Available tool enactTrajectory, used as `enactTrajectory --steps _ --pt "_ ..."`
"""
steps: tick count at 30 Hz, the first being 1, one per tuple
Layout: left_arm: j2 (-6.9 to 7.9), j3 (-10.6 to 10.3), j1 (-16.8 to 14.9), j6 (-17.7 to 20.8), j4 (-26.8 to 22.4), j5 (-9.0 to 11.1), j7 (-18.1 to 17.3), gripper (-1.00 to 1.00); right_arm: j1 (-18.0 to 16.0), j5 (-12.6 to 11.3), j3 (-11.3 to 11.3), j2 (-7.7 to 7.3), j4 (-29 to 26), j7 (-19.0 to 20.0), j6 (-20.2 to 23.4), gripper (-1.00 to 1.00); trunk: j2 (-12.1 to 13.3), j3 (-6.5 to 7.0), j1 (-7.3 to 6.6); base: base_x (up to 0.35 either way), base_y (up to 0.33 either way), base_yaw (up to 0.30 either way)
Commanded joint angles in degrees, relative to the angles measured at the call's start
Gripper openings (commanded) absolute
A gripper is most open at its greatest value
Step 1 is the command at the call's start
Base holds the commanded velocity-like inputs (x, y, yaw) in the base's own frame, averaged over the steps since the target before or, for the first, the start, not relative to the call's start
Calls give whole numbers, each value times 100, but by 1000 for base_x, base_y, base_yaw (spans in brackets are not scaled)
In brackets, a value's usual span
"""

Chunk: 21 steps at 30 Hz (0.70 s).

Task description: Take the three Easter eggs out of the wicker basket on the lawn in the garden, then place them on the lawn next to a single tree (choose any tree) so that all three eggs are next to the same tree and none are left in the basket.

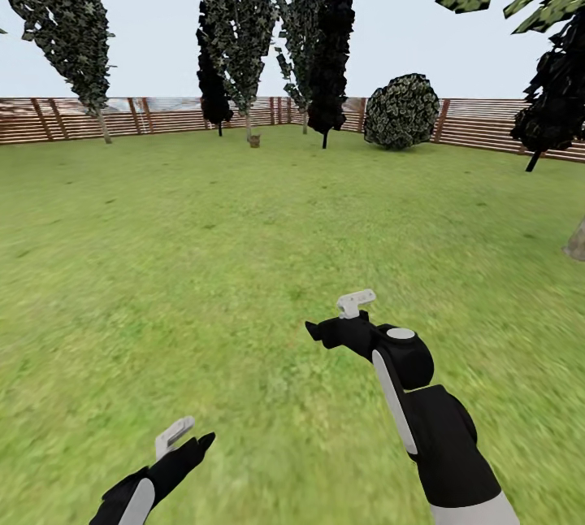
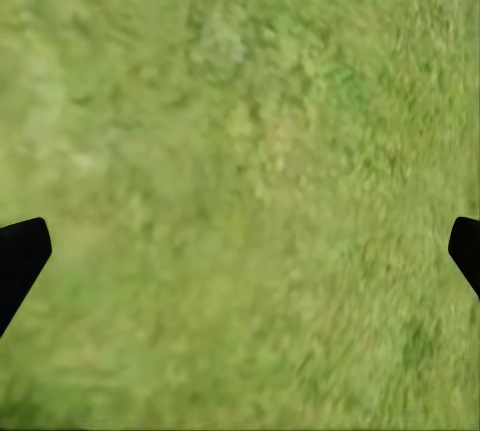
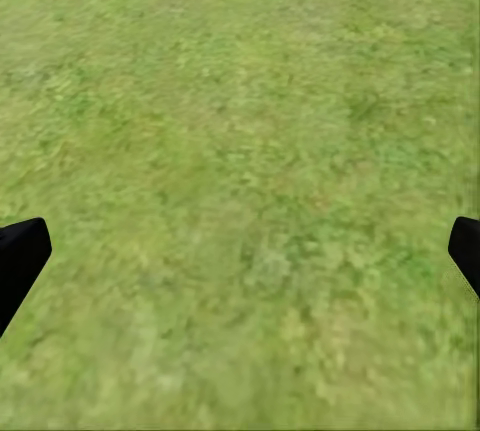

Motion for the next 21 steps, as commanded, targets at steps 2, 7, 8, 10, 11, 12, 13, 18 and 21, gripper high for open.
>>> enactTrajectory --steps 2,7,8,10,11,12,13,18,21 --pt "-2 17 -4 44 -6 37 -15 100 -6 30 -1 1 -5 27 28 100 -12 -12 7 334 -118 0" --pt "-2 17 -4 43 -6 37 -18 100 -6 30 -1 3 -5 27 29 100 -12 -12 7 334 -118 11" --pt "-2 17 -4 44 -6 37 -19 100 -6 30 -1 3 -5 27 30 100 -12 -12 7 334 -117 70" --pt "-1 17 -4 40 -6 37 -33 100 -6 30 -1 2 -5 27 30 100 -12 -12 7 334 -112 142" --pt "-1 17 -4 41 -6 37 -38 100 -6 30 -1 2 -5 27 30 100 -12 -12 7 334 -108 172" --pt "-1 17 -4 40 -6 37 -42 100 -6 30 -1 2 -5 27 30 100 -12 -12 7 334 -106 186" --pt "0 17 -4 40 -6 37 -51 100 -6 30 -1 2 -5 27 30 100 -12 -12 7 334 -99 208" --pt "-1 17 -4 37 -6 39 -64 100 -6 30 -1 2 -5 27 30 100 -12 -12 7 334 -91 229" --pt "-1 17 -4 37 -6 40 -66 100 -6 30 -1 1 -5 27 30 100 -12 -12 7 334 -86 241"
